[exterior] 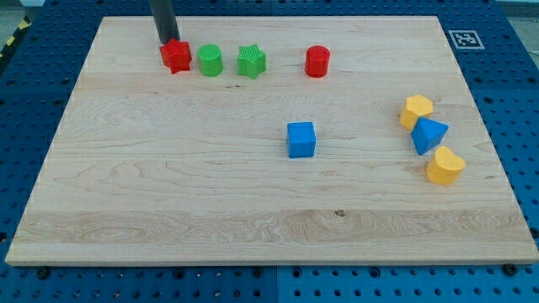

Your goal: Push the red star slightly downwards

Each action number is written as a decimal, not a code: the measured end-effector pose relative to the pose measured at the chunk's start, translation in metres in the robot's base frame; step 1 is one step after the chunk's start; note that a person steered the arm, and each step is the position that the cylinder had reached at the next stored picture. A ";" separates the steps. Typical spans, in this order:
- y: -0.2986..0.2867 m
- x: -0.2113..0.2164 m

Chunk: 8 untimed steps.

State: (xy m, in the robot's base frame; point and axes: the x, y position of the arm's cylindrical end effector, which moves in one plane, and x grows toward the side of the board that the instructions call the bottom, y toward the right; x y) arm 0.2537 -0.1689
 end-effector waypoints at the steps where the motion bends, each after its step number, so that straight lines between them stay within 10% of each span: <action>1: 0.001 0.000; 8: 0.041 -0.020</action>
State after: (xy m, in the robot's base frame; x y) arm 0.2341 -0.1279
